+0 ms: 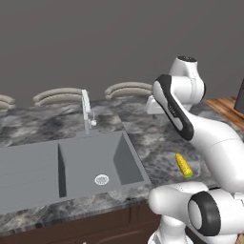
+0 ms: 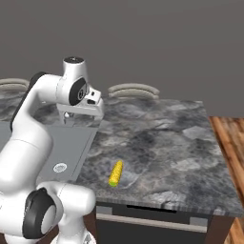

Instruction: Turn on the sink faucet. Then move the corn from the counter to the sink. Turn off the sink. Move the vegetable from the sink to the pot next to the stove. Finally move the pot to the rear center burner.

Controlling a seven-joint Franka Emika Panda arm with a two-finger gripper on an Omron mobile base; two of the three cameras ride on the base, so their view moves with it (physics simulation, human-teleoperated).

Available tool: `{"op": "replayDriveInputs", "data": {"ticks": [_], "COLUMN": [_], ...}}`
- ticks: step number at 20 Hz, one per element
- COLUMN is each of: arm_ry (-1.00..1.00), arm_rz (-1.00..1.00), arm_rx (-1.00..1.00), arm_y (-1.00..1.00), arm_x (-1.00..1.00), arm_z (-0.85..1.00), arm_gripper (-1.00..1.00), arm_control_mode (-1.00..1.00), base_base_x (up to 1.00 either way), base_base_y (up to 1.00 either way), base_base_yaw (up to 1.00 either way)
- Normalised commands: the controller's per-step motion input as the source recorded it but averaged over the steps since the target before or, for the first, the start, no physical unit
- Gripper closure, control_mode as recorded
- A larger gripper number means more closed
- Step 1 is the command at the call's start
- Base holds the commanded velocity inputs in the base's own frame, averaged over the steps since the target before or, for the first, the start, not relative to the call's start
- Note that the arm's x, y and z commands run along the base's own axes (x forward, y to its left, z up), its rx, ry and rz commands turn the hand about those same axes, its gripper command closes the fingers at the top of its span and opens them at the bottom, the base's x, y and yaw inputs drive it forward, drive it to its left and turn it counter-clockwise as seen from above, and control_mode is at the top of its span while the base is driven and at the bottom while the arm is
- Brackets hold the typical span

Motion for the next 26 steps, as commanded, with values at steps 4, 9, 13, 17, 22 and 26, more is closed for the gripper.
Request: {"op": "replayDriveInputs", "data": {"ticks": [4,9,13,17,22,26], "arm_ry": [-0.21,-0.11,-0.11,-0.09,-0.07,-0.04], "arm_rz": [0.17,0.1,0.23,0.29,0.28,0.27], "arm_rx": [0.02,0.07,0.11,0.1,0.11,0.05], "arm_y": [0.16,0.13,0.36,0.37,0.26,0.36], "arm_x": [-0.07,0.02,0.65,0.82,0.94,0.89], "arm_z": [-0.17,-0.26,-0.31,-0.25,-0.09,-0.16], "arm_gripper": [-1.0,-1.0,-1.0,-1.0,-1.0,-1.0], "arm_control_mode": [-1.0,-1.0,-1.0,-1.0,-1.0,-1.0], "base_base_x": [0.0,0.0,0.0,0.0,0.0,0.0], "base_base_y": [0.0,0.0,0.0,0.0,0.0,0.0], "base_base_yaw": [0.0,0.0,0.0,0.0,0.0,0.0]}}
